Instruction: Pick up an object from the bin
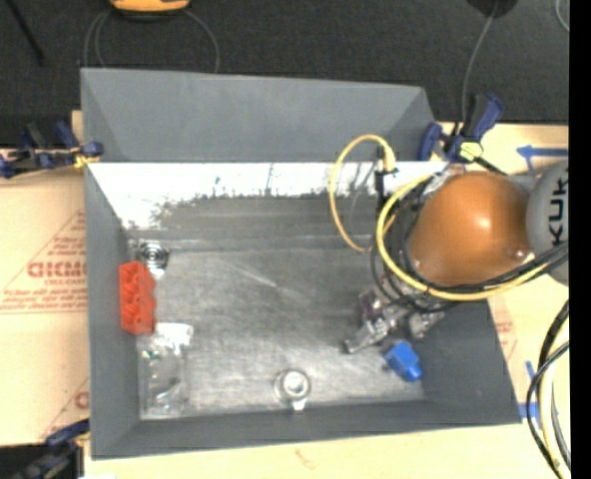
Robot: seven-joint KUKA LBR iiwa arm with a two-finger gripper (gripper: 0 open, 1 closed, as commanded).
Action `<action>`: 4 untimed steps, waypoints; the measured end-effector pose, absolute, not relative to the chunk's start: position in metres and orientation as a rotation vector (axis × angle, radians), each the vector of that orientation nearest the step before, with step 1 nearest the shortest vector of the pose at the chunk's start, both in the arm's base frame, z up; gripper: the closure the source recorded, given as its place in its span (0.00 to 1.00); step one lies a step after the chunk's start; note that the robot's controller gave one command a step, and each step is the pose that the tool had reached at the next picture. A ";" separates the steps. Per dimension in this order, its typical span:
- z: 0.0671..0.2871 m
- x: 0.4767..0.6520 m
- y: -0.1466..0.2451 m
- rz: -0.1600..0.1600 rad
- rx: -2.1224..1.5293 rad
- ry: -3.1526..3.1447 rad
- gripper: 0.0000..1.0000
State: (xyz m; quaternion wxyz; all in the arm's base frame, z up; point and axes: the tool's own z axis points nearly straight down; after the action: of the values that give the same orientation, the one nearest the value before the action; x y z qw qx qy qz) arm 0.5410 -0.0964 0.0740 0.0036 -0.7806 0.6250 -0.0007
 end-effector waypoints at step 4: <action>0.142 0.483 -0.114 0.002 -1.823 2.557 1.00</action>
Offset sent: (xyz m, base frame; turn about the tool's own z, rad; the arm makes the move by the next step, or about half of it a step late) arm 0.0000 0.0000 0.0000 0.0000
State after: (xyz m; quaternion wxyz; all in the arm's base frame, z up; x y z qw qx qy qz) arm 0.4833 -0.1136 0.1417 0.0009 -0.5805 0.8142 0.0008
